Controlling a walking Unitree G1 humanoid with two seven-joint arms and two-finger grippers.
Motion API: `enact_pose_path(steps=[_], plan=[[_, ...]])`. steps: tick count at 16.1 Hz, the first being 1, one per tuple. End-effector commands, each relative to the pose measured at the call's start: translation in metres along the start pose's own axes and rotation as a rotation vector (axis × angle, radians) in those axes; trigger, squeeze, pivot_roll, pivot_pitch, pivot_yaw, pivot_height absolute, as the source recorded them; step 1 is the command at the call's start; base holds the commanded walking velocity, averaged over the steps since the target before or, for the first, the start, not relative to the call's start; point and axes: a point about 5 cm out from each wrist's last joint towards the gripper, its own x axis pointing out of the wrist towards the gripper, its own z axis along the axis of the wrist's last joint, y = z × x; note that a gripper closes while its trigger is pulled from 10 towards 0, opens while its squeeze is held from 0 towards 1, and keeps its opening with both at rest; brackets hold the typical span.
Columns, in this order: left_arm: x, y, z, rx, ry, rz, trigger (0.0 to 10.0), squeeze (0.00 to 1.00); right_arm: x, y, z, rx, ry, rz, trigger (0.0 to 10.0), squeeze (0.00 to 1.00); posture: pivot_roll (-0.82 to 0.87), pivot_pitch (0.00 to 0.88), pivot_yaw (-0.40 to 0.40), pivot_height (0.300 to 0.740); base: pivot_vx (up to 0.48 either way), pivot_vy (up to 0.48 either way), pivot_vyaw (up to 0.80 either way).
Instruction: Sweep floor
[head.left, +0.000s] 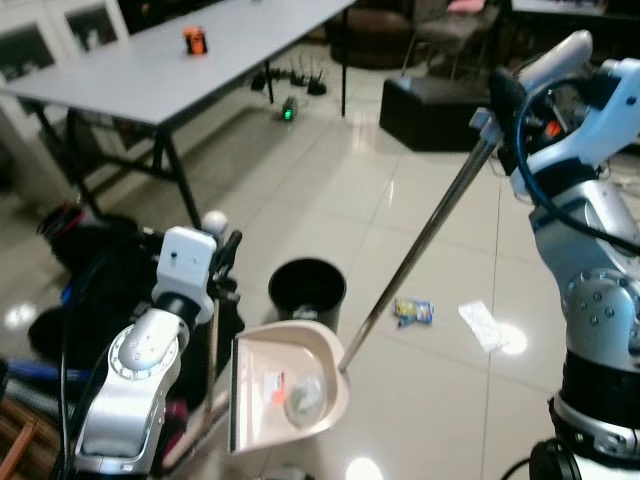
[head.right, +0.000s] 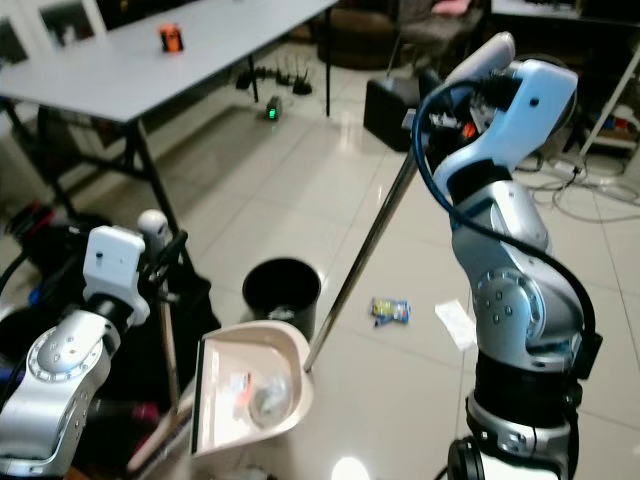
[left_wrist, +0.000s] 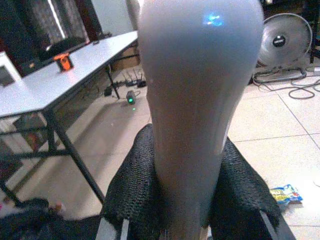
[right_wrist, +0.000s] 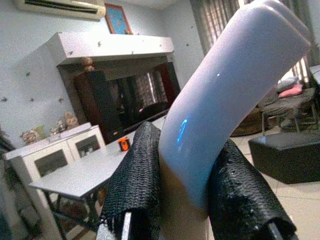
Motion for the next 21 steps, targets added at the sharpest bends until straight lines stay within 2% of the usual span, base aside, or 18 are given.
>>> enact_pose_path(steps=[1, 8, 17, 21], plan=[[0.002, -0.002, 0.010, -0.020, -0.045, -0.001, 10.0, 0.00, 0.001, -0.002, 0.010, 0.002, -0.041, 0.000, 10.0, 0.00, 0.03, 0.009, 0.064, 0.740, 0.000, 0.000, 0.00], [0.009, -0.005, 0.014, -0.023, -0.076, -0.007, 10.0, 0.00, 0.002, -0.003, 0.010, -0.014, -0.035, -0.006, 10.0, 0.00, 0.03, 0.004, 0.065, 0.740, 0.000, 0.000, 0.00], [0.013, -0.007, 0.020, -0.050, -0.103, 0.012, 10.0, 0.00, 0.006, -0.001, 0.011, 0.009, -0.026, -0.001, 10.0, 0.00, 0.03, 0.005, 0.047, 0.740, 0.364, 0.000, 0.00], [0.006, 0.000, 0.013, -0.033, -0.077, 0.035, 10.0, 0.00, 0.007, 0.002, 0.013, 0.005, -0.040, 0.012, 10.0, 0.00, 0.03, 0.000, 0.041, 0.740, 0.398, 0.000, 0.00]])
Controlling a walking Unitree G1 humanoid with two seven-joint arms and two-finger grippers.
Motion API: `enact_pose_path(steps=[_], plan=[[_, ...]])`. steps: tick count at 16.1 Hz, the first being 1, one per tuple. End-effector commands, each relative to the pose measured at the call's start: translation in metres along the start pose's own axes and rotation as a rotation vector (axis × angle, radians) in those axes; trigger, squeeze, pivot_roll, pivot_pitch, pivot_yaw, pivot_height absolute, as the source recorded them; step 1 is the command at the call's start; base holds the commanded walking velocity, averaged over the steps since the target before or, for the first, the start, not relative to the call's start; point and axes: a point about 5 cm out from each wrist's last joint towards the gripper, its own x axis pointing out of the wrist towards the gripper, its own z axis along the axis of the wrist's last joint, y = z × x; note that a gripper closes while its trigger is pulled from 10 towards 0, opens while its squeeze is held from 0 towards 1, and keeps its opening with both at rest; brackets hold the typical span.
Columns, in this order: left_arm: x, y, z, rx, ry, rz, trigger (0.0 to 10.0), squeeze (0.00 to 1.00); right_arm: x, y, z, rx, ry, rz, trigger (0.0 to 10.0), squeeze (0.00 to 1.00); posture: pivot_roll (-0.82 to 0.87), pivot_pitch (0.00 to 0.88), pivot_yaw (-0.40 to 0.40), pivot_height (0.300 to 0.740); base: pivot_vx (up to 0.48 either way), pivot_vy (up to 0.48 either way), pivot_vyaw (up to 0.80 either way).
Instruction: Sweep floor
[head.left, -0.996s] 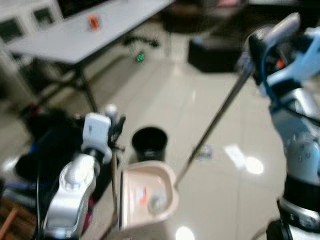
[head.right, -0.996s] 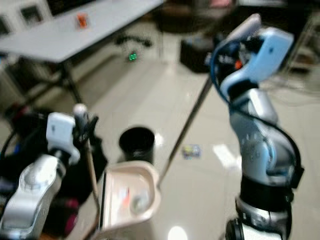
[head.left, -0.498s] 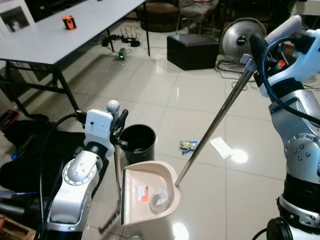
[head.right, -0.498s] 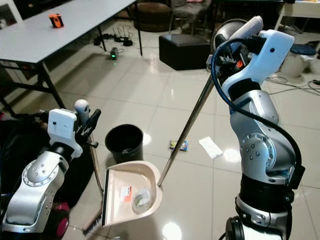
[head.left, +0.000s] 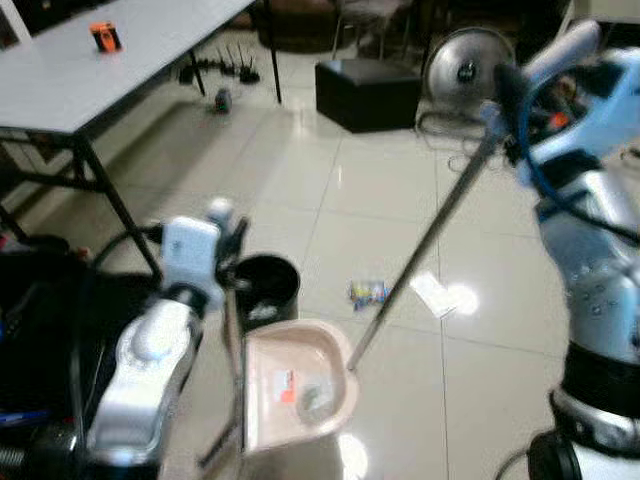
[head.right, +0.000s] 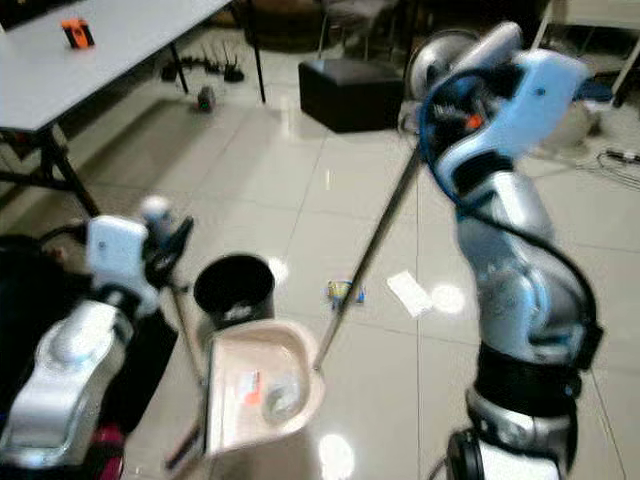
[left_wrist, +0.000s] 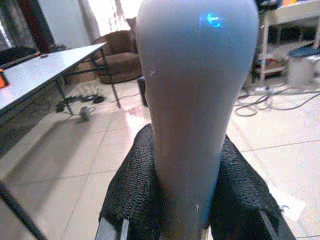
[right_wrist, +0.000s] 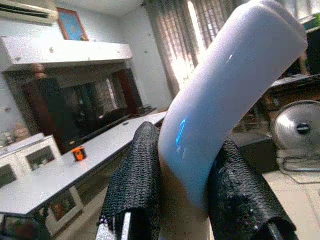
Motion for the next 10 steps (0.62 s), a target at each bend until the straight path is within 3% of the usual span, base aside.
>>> enact_pose_path(steps=[1, 7, 10], plan=[[-0.005, 0.003, 0.000, 0.024, -0.008, 0.014, 10.0, 0.00, 0.003, 0.001, 0.014, 0.014, -0.057, 0.006, 10.0, 0.00, 0.03, 0.000, 0.037, 0.740, 0.398, 0.000, 0.00], [-0.028, 0.018, -0.023, 0.074, 0.091, 0.059, 10.0, 0.00, 0.006, -0.002, 0.020, -0.005, -0.077, 0.019, 10.0, 0.00, 0.04, 0.000, 0.031, 0.740, 0.400, 0.000, 0.00], [-0.031, 0.020, -0.030, 0.082, 0.113, 0.073, 10.0, 0.00, 0.008, -0.004, 0.021, -0.010, -0.075, 0.024, 10.0, 0.00, 0.04, 0.000, 0.026, 0.740, 0.400, 0.000, 0.00]])
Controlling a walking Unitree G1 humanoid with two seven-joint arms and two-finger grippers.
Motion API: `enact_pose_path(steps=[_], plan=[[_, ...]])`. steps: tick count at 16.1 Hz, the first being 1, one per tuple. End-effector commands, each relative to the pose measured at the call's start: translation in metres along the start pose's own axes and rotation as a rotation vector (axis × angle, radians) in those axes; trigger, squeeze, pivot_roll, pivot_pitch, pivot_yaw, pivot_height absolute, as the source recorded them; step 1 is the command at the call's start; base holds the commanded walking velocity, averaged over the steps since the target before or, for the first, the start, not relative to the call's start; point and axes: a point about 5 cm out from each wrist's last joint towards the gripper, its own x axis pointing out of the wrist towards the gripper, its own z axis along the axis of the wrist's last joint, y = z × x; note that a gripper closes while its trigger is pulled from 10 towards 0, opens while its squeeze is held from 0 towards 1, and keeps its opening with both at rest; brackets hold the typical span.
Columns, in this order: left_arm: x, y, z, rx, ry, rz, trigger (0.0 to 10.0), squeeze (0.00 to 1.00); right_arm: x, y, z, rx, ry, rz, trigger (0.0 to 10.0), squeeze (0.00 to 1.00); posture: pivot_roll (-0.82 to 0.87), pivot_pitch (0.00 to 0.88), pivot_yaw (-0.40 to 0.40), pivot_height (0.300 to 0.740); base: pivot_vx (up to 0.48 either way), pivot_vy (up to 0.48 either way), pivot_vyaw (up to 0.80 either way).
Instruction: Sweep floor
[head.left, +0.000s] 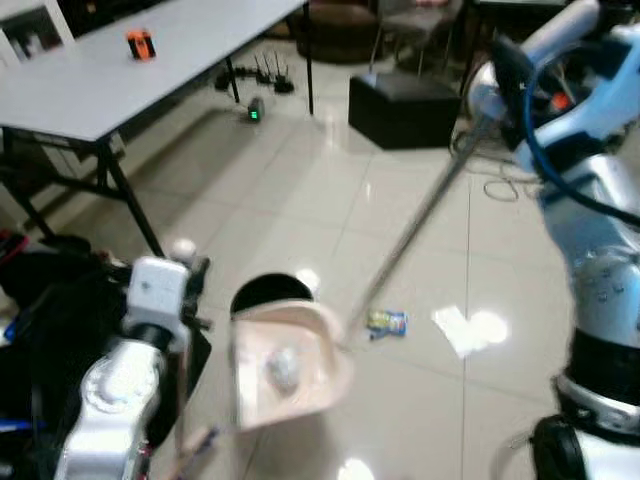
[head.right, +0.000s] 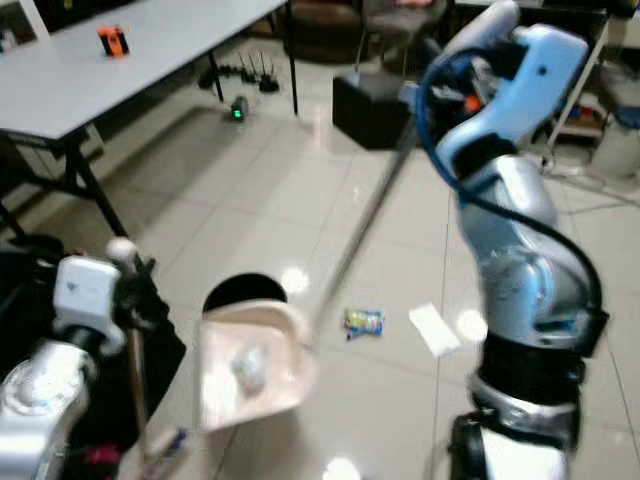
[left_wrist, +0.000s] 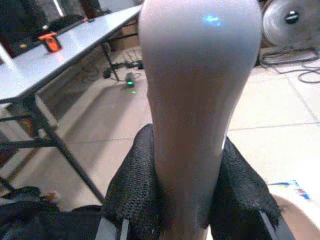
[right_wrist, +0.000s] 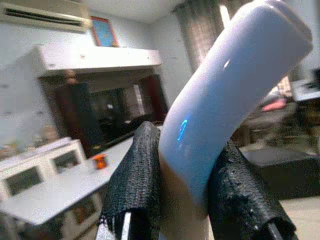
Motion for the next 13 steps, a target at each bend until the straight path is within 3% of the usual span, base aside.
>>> enact_pose_path(steps=[1, 7, 13], plan=[[-0.0014, 0.0070, 0.0040, 0.022, -0.027, 0.029, 10.0, 0.00, 0.0026, 0.0072, 0.0073, 0.016, -0.044, 0.032, 10.0, 0.00, 0.04, 0.000, 0.026, 0.740, 0.398, 0.000, 0.00], [-0.0008, 0.0044, 0.0040, 0.016, -0.029, 0.024, 10.0, 0.00, 0.0007, -0.0022, 0.0080, 0.040, -0.057, 0.000, 10.0, 0.00, 0.03, 0.000, 0.029, 0.740, 0.399, 0.000, 0.00], [0.0010, 0.0021, 0.0038, 0.007, -0.033, 0.022, 10.0, 0.00, 0.0020, -0.0010, 0.0066, 0.021, -0.043, 0.005, 10.0, 0.00, 0.03, 0.000, 0.027, 0.740, 0.396, 0.000, 0.09]])
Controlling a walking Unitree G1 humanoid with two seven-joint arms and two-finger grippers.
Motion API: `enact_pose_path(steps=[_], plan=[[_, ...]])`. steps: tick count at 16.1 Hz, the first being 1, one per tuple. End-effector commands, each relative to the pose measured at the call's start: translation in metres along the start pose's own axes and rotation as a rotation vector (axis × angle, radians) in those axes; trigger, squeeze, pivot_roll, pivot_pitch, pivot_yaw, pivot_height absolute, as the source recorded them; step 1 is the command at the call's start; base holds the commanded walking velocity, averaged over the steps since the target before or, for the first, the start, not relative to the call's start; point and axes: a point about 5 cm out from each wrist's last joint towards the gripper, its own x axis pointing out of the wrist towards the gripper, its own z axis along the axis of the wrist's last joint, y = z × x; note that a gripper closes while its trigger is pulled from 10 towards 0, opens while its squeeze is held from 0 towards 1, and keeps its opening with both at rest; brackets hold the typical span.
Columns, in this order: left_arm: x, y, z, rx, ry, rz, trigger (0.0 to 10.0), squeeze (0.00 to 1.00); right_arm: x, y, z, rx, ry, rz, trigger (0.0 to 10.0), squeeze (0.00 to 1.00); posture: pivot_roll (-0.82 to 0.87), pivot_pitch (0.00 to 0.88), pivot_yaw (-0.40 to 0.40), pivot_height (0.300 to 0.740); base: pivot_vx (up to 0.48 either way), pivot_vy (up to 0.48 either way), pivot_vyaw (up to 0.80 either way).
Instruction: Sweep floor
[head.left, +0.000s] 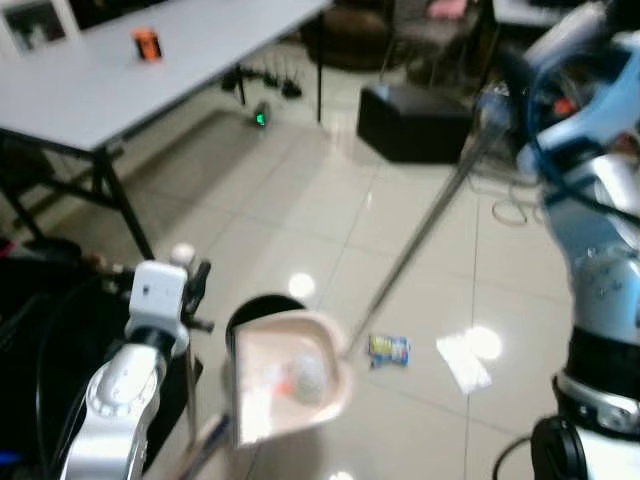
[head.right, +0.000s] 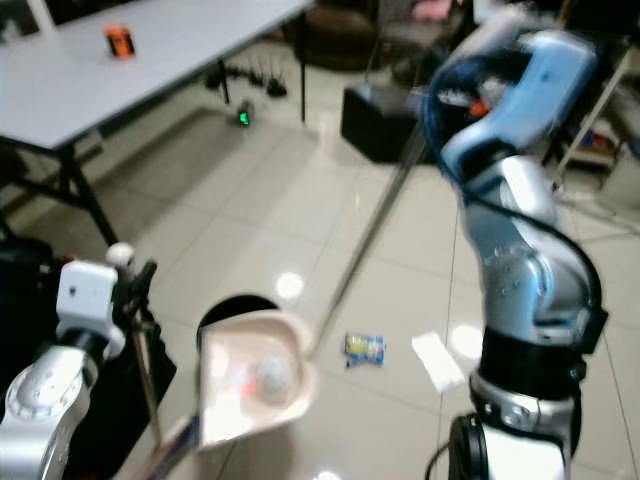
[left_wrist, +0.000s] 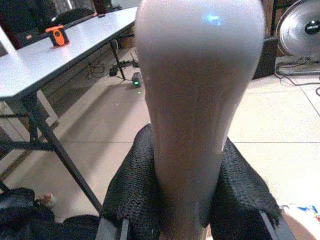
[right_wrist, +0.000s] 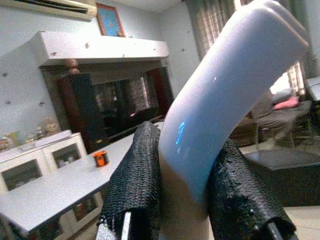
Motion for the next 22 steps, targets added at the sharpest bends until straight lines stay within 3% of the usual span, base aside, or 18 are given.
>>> enact_pose_path(steps=[1, 3, 10, 14, 22], plan=[[0.003, -0.003, 0.006, 0.007, -0.030, -0.011, 10.0, 0.00, -0.001, -0.006, 0.012, -0.016, -0.048, -0.027, 10.0, 0.00, 0.03, 0.000, 0.026, 0.740, 0.398, 0.000, 0.80], [0.003, -0.004, 0.007, 0.004, -0.032, -0.011, 10.0, 0.00, -0.001, -0.006, 0.012, -0.015, -0.045, -0.026, 10.0, 0.00, 0.03, 0.000, 0.026, 0.740, 0.396, 0.000, 0.80], [0.005, -0.004, 0.007, 0.002, -0.032, -0.014, 10.0, 0.00, -0.002, -0.010, 0.015, 0.015, -0.076, -0.054, 10.0, 0.00, 0.03, 0.000, 0.032, 0.740, 0.388, 0.000, 0.00], [0.005, -0.004, 0.007, -0.013, -0.032, 0.009, 10.0, 0.00, -0.003, -0.012, 0.015, 0.016, -0.081, -0.061, 10.0, 0.00, 0.03, 0.000, 0.031, 0.740, 0.000, 0.000, 0.00], [0.006, -0.002, 0.008, -0.009, -0.038, 0.016, 10.0, 0.00, 0.001, -0.025, 0.011, -0.059, -0.120, -0.188, 10.0, 0.00, 0.04, 0.000, 0.035, 0.740, 0.000, 0.000, 0.00]])
